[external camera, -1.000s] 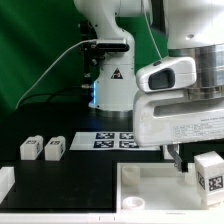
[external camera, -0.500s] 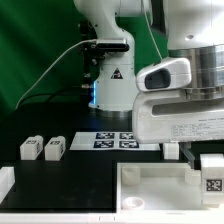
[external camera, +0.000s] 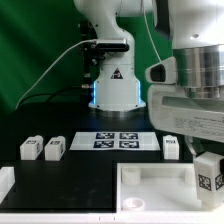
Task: Assemble one leg
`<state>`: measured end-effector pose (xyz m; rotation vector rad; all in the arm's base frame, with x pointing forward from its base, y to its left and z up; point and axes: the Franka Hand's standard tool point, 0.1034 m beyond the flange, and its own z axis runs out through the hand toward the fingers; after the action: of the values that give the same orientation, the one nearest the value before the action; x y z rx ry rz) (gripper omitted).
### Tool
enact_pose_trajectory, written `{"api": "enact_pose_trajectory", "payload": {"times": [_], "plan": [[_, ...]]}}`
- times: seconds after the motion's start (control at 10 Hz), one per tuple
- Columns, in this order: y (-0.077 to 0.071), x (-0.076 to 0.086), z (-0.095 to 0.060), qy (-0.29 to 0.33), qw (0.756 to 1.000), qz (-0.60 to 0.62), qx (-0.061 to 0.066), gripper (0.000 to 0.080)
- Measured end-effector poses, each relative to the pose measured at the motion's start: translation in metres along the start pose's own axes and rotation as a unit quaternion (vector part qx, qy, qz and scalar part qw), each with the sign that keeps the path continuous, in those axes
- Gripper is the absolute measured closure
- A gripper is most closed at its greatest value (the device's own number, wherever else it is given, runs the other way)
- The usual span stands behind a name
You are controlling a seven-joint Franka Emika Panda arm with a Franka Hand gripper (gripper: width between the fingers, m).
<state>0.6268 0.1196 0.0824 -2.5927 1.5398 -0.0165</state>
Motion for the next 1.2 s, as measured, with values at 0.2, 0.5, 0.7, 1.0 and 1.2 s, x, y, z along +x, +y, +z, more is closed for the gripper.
{"api": "enact_pose_trajectory", "payload": {"times": [0.2, 0.5, 0.7, 1.0, 1.2], "plan": [[-0.0006, -0.0019, 0.0007, -0.002, 0.991, 0.130, 0.011, 0.0507], [-0.0044, -0.0089, 0.0033, -0.005, 0.975, 0.223, 0.013, 0.0506], [-0.0041, -0.0095, 0.0039, -0.006, 0.980, 0.197, 0.013, 0.0302], [0.0019, -0.0063, 0.0059, -0.003, 1.000, 0.009, 0.010, 0.0160], [0.0028, -0.0050, 0.0066, -0.001, 0.993, -0.117, 0.009, 0.0152]]}}
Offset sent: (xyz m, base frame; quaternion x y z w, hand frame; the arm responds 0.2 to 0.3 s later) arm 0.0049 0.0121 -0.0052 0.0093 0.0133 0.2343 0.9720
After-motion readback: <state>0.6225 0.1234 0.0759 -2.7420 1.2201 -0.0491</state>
